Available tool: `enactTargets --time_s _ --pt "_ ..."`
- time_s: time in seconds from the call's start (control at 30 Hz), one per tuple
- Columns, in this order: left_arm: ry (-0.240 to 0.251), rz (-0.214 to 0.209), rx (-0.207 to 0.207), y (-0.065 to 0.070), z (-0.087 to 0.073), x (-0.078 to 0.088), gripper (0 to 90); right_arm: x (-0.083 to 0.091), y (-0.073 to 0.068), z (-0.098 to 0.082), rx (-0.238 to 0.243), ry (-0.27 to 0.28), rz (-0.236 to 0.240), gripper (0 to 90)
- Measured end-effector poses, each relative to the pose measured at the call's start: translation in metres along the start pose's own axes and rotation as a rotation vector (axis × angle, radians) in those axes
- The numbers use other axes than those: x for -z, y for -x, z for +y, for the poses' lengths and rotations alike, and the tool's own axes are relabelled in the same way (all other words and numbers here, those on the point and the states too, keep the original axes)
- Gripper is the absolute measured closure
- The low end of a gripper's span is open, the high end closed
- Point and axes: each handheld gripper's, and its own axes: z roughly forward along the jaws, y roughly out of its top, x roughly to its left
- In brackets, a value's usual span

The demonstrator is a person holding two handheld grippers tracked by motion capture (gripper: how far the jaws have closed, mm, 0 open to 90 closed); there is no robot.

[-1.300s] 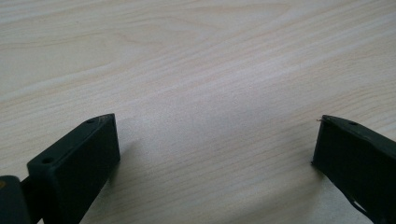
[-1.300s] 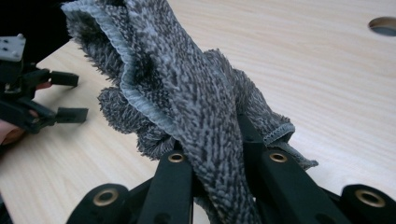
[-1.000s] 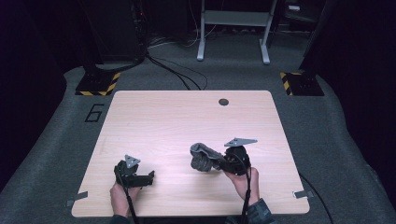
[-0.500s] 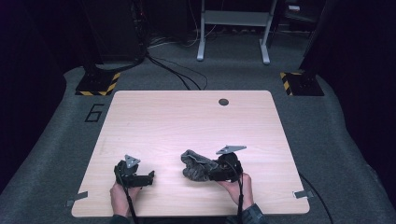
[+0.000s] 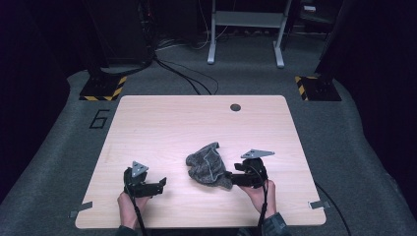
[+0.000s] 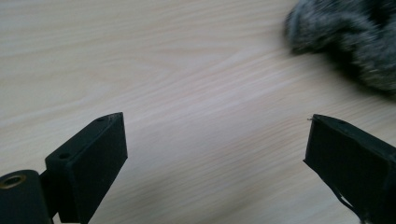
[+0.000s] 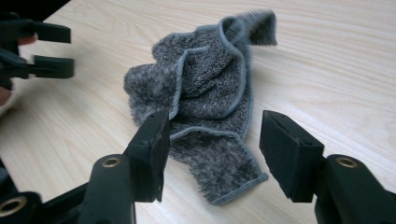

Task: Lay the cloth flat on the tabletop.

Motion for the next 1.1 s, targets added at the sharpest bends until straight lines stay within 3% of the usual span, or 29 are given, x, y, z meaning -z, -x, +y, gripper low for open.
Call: enactTargets --time_s 0.23,0.37,0.53,0.67,0.73,0.77,0.97,1.0,1.1 --pt "0.016 -0.1 -0.073 0.034 0.027 -0.006 8.2 -0.012 0.009 0.01 0.002 -0.004 -0.006 44.7" --pt "0.008 -0.152 -0.125 0.053 0.041 -0.014 9.4 -0.023 0.005 0.018 0.054 -0.014 -0.015 44.8" --pt "0.005 -0.178 -0.178 0.071 0.057 -0.023 13.7 -0.036 0.0 0.029 0.101 -0.034 -0.044 46.0" --pt "-0.022 -0.204 -0.185 0.079 0.062 -0.035 14.5 -0.044 -0.004 0.035 0.137 -0.034 -0.057 45.4" --pt "-0.035 -0.198 -0.199 0.083 0.063 -0.041 15.4 -0.046 -0.007 0.037 0.13 -0.04 -0.062 46.3" --pt "-0.035 -0.198 -0.199 0.083 0.063 -0.041 16.3 -0.048 -0.006 0.037 0.155 -0.04 -0.064 48.4" --pt "-0.024 -0.217 -0.237 0.092 0.061 -0.052 37.0 -0.054 -0.007 0.039 0.166 -0.057 -0.084 66.8" --pt "-0.041 -0.219 -0.266 0.095 0.06 -0.054 42.8 -0.055 -0.007 0.038 0.16 -0.055 -0.091 69.7" --pt "-0.059 -0.226 -0.291 0.097 0.058 -0.057 55.4 -0.056 -0.006 0.037 0.168 -0.075 -0.087 76.5"
